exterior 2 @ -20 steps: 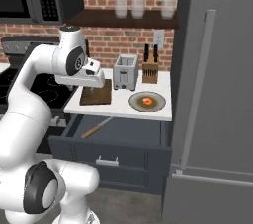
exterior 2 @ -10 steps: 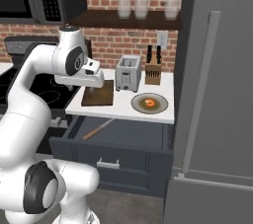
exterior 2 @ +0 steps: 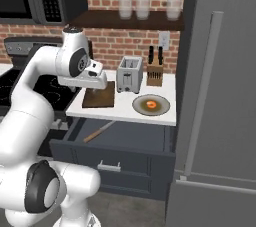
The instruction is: Pick up the knife from the drawer and place it on the cutting board. Then place the meat from the plate to the cutting board.
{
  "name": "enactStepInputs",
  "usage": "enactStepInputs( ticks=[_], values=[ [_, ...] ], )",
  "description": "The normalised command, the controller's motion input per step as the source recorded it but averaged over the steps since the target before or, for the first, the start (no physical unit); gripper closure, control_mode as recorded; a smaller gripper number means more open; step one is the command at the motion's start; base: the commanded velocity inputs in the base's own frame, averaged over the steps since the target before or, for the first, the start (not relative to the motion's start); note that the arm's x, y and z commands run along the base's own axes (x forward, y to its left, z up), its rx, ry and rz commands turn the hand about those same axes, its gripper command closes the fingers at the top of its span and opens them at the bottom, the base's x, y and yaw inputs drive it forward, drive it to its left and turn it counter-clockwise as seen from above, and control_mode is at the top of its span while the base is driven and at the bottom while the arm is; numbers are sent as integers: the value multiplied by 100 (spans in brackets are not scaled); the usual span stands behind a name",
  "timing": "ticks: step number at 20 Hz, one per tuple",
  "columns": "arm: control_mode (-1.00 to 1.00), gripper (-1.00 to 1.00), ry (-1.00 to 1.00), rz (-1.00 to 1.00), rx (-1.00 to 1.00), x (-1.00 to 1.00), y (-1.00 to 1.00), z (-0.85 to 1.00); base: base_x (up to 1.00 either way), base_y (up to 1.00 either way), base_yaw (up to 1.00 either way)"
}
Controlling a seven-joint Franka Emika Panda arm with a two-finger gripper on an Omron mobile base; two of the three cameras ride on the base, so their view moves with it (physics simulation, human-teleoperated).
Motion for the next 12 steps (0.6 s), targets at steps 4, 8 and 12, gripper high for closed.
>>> enactStepInputs(
  ticks=[4,8,12],
  values=[
    [-100,-100,18,0,-3,7,-3,-87,0,0,0],
    [-100,-100,31,0,-5,0,4,-100,0,0,0],
    [-100,-100,29,0,-2,15,19,-100,0,0,0]
  ],
)
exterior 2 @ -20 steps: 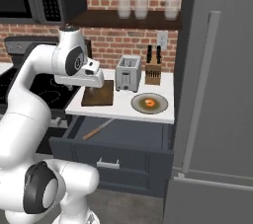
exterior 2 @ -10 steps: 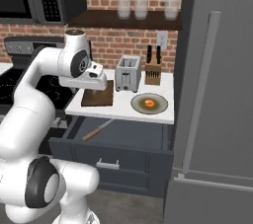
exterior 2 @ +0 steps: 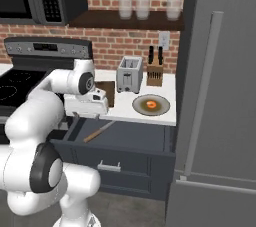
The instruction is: Pick up the knife from the drawer and place it on the cutting board. Then place the meat from the plate to the cutting board.
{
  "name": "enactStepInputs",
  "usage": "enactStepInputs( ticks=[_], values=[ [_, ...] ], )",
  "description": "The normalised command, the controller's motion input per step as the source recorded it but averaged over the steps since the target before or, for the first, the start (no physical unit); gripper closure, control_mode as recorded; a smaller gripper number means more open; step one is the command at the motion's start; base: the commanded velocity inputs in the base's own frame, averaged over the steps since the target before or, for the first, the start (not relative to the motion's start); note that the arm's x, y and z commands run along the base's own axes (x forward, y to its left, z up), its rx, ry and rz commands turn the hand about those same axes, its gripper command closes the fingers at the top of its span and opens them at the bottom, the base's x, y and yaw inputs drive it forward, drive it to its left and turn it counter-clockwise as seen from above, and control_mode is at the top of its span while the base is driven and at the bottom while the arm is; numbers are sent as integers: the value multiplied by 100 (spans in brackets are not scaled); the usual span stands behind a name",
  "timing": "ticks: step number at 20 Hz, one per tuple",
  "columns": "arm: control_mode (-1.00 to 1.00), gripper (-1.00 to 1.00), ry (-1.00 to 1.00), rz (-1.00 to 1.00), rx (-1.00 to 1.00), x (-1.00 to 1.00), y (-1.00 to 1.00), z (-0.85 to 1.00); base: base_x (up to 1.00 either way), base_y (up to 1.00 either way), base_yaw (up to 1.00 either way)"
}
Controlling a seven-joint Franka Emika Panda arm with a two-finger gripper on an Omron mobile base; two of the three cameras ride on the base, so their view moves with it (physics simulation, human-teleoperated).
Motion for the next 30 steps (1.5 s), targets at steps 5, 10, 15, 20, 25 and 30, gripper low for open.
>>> enactStepInputs(
  ticks=[5,10,15,20,25,30],
  values=[
    [-100,-100,17,0,0,36,10,-96,0,0,0],
    [-100,-100,1,0,4,17,1,-71,0,0,0],
    [-100,-100,0,0,9,31,0,-40,0,0,0],
    [-100,-100,0,0,6,48,0,-22,0,0,0],
    [-100,-100,1,0,0,64,0,-43,0,0,0],
    [-100,-100,5,0,0,61,0,-57,0,0,0]
  ],
)
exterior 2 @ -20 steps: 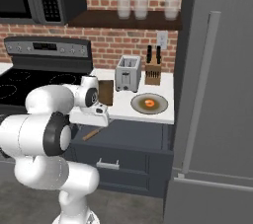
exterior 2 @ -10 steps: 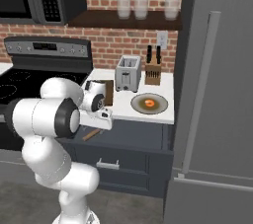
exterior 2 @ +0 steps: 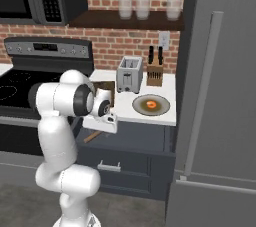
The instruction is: Pick up the knife from the drawer and place it on the cutting board. Then place the meat from the plate to the cutting board.
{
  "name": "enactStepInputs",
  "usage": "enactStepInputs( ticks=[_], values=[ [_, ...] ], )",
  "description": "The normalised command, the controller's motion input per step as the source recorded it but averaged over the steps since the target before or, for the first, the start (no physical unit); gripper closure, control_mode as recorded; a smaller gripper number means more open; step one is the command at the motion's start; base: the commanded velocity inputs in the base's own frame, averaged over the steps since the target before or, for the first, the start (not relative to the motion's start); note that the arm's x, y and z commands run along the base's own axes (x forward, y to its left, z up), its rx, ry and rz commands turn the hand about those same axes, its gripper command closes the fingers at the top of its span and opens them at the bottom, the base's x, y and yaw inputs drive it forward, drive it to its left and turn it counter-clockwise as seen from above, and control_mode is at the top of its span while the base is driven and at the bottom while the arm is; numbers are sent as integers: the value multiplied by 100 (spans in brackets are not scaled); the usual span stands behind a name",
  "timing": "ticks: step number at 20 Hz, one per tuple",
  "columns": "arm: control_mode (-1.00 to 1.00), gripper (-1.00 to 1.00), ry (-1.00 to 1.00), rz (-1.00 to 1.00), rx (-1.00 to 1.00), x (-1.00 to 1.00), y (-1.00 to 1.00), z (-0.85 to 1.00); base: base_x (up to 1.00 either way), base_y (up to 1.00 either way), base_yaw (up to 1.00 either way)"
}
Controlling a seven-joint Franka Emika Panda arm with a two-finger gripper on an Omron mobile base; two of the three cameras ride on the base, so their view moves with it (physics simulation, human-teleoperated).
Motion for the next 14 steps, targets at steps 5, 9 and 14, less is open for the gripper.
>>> enactStepInputs(
  ticks=[5,9,14],
  values=[
    [-100,-100,4,0,0,45,0,-50,0,0,0],
    [-100,-100,6,0,0,20,0,-58,0,0,0],
    [-100,-100,3,0,0,7,2,-60,0,0,0]
  ],
)
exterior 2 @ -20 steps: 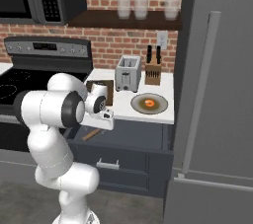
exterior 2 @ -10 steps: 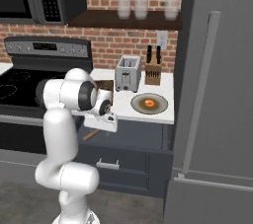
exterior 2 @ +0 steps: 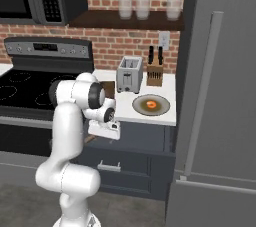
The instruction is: Pick up the knife from the drawer and place it on the cutting board. Then place the meat from the plate to the cutting board.
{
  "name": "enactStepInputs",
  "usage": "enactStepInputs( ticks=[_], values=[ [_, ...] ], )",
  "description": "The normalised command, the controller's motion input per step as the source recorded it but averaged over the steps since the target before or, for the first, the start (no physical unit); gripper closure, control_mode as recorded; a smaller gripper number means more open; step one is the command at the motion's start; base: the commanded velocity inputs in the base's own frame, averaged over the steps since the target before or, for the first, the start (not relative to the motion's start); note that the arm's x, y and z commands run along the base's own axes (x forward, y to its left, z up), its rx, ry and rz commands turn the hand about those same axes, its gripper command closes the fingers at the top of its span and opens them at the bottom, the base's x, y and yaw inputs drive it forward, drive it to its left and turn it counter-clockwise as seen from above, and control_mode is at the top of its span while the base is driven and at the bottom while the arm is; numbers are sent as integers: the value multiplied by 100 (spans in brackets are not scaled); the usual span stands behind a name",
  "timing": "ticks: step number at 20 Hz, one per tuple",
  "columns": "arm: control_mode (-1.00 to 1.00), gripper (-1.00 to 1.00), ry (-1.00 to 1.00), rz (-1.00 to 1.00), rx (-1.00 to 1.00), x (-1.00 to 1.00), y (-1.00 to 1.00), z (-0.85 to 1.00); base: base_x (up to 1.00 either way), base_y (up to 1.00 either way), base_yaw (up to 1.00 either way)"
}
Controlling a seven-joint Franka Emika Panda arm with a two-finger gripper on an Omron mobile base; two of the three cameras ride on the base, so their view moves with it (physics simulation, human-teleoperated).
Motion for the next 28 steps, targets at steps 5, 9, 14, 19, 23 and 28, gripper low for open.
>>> enactStepInputs(
  ticks=[5,9,14,19,23,28],
  values=[
    [-100,-100,0,1,1,-1,1,-64,0,0,0],
    [-100,-100,0,3,0,-29,2,-23,0,0,0],
    [-100,-100,6,1,0,-78,13,-2,0,0,0],
    [-100,-100,18,0,0,-86,23,0,0,0,0],
    [-100,-100,22,0,0,-91,25,-19,0,0,0],
    [-100,-100,18,0,1,-100,17,-41,0,0,0]
  ],
)
